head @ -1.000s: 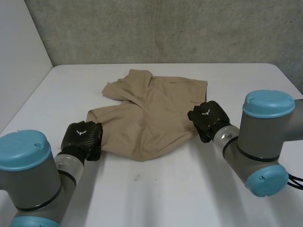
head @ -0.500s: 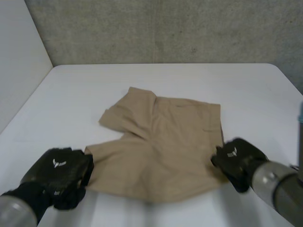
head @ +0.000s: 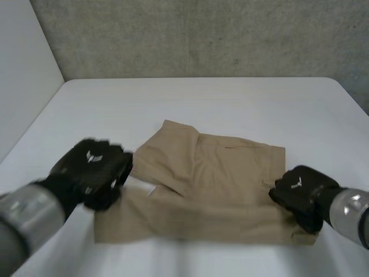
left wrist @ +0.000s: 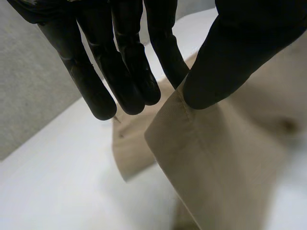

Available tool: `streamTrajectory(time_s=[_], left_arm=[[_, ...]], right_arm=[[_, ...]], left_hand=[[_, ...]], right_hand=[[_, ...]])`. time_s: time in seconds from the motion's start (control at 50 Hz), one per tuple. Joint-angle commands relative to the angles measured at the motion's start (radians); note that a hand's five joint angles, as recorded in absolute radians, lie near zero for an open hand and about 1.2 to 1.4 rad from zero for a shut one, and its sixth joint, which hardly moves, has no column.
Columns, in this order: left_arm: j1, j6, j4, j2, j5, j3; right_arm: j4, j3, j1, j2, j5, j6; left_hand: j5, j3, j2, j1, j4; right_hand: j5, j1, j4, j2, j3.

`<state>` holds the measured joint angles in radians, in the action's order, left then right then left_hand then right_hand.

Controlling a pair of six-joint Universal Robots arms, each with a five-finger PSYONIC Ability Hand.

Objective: Fold the shorts.

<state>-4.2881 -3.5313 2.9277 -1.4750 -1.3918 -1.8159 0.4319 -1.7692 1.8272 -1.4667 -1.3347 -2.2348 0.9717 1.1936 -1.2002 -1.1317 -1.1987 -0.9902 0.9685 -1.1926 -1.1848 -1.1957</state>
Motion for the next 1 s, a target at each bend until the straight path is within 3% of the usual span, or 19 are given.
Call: streamTrajectory(time_s=[0.02, 0.12, 0.24, 0.34, 0.48, 0.64, 0.76, 0.78, 0.82, 0.86, 0.94, 1.0], left_arm=[[0.025, 0.002, 0.148, -0.368, -0.09, 0.329], [0.07, -0.008, 0.18, -0.646, -0.185, 0.655], [0.086, -0.05, 0.244, -0.855, -0.179, 0.88], [0.105, -0.099, 0.372, -1.005, -0.17, 1.001], [0.099, -0.129, 0.449, -1.125, -0.162, 1.113], [0.087, -0.136, 0.461, -1.214, -0.154, 1.178], [0.087, -0.136, 0.596, -1.239, -0.148, 1.172], [0.087, -0.138, 0.611, -1.237, -0.148, 1.169], [0.09, -0.138, 0.652, -1.233, -0.144, 1.143], [0.097, -0.139, 0.675, -1.226, -0.147, 1.109], [0.106, -0.155, 0.738, -1.15, -0.153, 0.999], [0.106, -0.155, 0.774, -1.039, -0.154, 0.873]], right_arm=[[-0.174, 0.143, 0.006, 0.161, -0.092, -0.107], [-0.326, 0.192, 0.029, 0.232, -0.15, -0.141], [-0.505, 0.26, 0.087, 0.351, -0.251, -0.129], [-0.608, 0.313, 0.095, 0.436, -0.255, -0.121], [-0.751, 0.407, 0.099, 0.569, -0.252, -0.048], [-0.802, 0.502, 0.101, 0.69, -0.253, 0.061], [-0.877, 0.522, 0.101, 0.727, -0.233, 0.064], [-0.906, 0.522, 0.101, 0.726, -0.233, 0.063], [-0.93, 0.521, 0.101, 0.72, -0.238, 0.057], [-0.961, 0.505, 0.1, 0.679, -0.239, 0.043], [-0.978, 0.462, 0.098, 0.571, -0.239, -0.023], [-0.978, 0.409, 0.089, 0.451, -0.241, -0.153]], left_hand=[[0.25, 0.203, -0.196, -0.265, -0.198], [0.25, 0.203, -0.196, -0.265, -0.198], [0.25, 0.203, -0.196, -0.265, -0.198], [0.25, 0.203, -0.196, -0.265, -0.198], [0.25, 0.203, -0.196, -0.265, -0.198], [0.25, 0.203, -0.196, -0.265, -0.198], [0.25, 0.203, -0.196, -0.265, -0.198], [0.25, 0.203, -0.196, -0.265, -0.198], [-0.451, -0.498, 0.505, 0.436, 0.503], [-0.972, -1.019, 1.026, 0.957, 1.024], [-0.972, -1.019, 1.026, 0.957, 1.024], [-0.972, -1.019, 1.026, 0.957, 1.024]], right_hand=[[-0.232, 0.428, -0.204, -0.211, -0.201], [-0.232, 0.428, -0.204, -0.211, -0.201], [-0.232, 0.428, -0.204, -0.211, -0.201], [-0.232, 0.428, -0.204, -0.211, -0.201], [-0.232, 0.428, -0.204, -0.211, -0.201], [-0.232, 0.428, -0.204, -0.211, -0.201], [-0.232, 0.428, -0.204, -0.211, -0.201], [0.273, -0.077, 0.301, 0.293, 0.304], [0.915, -0.719, 0.943, 0.935, 0.946], [0.99, -0.794, 1.018, 1.01, 1.021], [0.99, -0.794, 1.018, 1.01, 1.021], [0.99, -0.794, 1.018, 1.01, 1.021]])
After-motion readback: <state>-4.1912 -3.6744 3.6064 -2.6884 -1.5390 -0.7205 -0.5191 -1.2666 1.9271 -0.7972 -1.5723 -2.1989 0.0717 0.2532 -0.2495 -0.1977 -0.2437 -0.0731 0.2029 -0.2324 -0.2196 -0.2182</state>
